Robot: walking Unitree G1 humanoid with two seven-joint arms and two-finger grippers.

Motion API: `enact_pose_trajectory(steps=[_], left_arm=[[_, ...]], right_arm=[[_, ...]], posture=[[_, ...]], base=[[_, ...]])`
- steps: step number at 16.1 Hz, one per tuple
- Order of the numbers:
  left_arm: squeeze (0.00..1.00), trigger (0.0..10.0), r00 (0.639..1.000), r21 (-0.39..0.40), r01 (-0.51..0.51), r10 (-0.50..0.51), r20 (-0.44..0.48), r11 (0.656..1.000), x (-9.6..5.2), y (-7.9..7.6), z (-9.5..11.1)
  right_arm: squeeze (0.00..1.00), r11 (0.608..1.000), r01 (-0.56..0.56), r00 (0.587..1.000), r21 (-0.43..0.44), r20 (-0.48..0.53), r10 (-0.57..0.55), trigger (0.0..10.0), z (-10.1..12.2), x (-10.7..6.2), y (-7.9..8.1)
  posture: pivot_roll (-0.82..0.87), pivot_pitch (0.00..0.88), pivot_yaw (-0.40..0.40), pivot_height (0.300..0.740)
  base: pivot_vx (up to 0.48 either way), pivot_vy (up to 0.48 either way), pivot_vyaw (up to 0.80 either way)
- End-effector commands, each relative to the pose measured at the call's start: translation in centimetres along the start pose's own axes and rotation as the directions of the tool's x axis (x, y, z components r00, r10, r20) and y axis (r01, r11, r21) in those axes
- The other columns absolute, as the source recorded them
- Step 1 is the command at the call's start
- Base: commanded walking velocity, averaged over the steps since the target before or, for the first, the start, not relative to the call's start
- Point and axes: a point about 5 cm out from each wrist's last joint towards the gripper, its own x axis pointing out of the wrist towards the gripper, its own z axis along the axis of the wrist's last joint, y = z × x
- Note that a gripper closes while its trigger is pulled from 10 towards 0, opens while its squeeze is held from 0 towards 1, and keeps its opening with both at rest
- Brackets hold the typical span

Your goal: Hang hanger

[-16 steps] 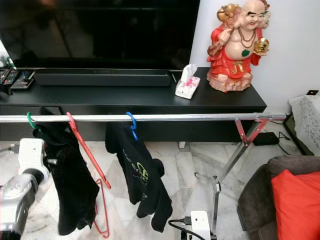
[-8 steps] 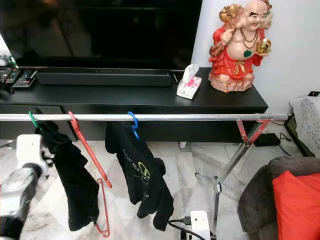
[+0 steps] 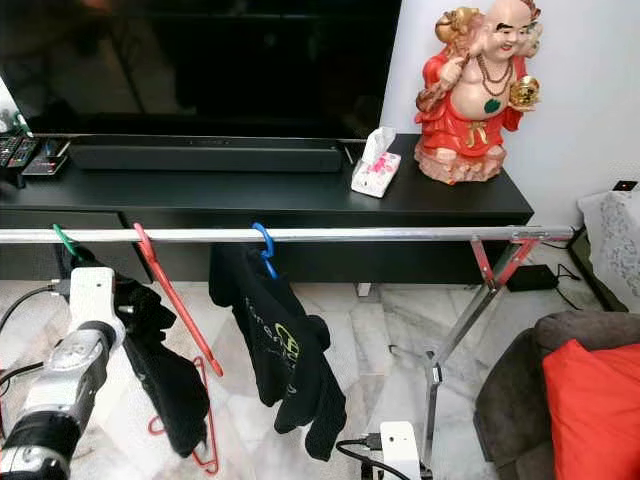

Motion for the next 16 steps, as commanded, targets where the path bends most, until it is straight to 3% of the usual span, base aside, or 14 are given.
enact_pose_trajectory(steps=[1, 5, 6, 7, 8, 10, 11, 12, 16], left_arm=[[0.0, 4.8, 0.999, 0.014, -0.037, 0.037, 0.026, 0.999, 0.3, 0.3, 0.6], [0.0, 7.7, 0.994, 0.016, -0.087, 0.086, 0.063, 0.996, 0.5, 0.4, 1.2], [0.0, 9.1, 0.995, 0.024, -0.085, 0.083, 0.051, 0.996, 0.7, 0.1, 1.0], [0.0, 9.1, 0.996, 0.03, -0.084, 0.083, 0.044, 0.996, 0.7, 0.1, 0.8], [0.0, 8.5, 0.996, 0.032, -0.083, 0.082, 0.033, 0.996, 0.7, 0.0, 0.7], [0.0, 6.0, 0.997, 0.052, -0.075, 0.075, 0.004, 0.996, 0.8, -0.2, 0.3], [0.0, 6.0, 0.997, 0.05, -0.076, 0.076, 0.003, 0.996, 0.8, -0.2, 0.2], [0.0, 0.0, 0.996, 0.045, -0.084, 0.084, 0.002, 0.995, 0.8, -0.2, 0.2], [0.0, 0.0, 0.993, 0.039, -0.116, 0.115, 0.013, 0.992, 0.8, 0.0, 0.1]], right_arm=[[0.0, 1.0, 0.002, 1.0, -0.001, 0.0, -0.002, 10.0, 0.0, 0.0, -0.1], [0.0, 1.0, 0.0, 1.0, 0.006, 0.0, 0.0, 10.0, -0.1, 0.0, -0.1], [0.0, 1.0, 0.001, 1.0, 0.008, 0.0, -0.001, 10.0, -0.1, 0.0, -0.1], [0.0, 1.0, 0.0, 1.0, 0.008, 0.001, 0.0, 10.0, -0.1, 0.0, -0.1], [0.0, 1.0, 0.0, 1.0, 0.009, 0.001, 0.0, 10.0, -0.1, 0.0, -0.1], [0.0, 1.0, -0.001, 1.0, 0.009, -0.001, 0.001, 10.0, -0.1, 0.0, -0.1], [0.0, 1.0, -0.001, 1.0, 0.009, -0.001, 0.001, 10.0, -0.1, 0.0, -0.1], [0.0, 1.0, -0.002, 1.0, 0.008, -0.002, 0.002, 10.0, -0.1, 0.0, -0.1], [0.0, 1.0, -0.007, 1.0, 0.008, -0.002, 0.007, 10.0, -0.1, 0.0, -0.1]], posture=[[-0.07, 0.0, -0.042, 0.74], [-0.07, 0.0, -0.042, 0.74], [-0.07, 0.0, -0.041, 0.74], [-0.07, 0.0, -0.039, 0.74], [-0.07, 0.0, -0.039, 0.74], [-0.07, 0.0, -0.04, 0.74], [-0.07, 0.0, -0.04, 0.74], [-0.07, 0.0, -0.041, 0.74], [-0.07, 0.0, -0.042, 0.74]], base=[[0.0, 0.0, 0.0], [0.0, 0.0, 0.0], [0.0, 0.0, 0.0], [0.0, 0.0, 0.0], [0.0, 0.0, 0.0], [0.0, 0.0, 0.0], [0.0, 0.0, 0.0], [0.0, 0.0, 0.0], [0.0, 0.0, 0.0]])
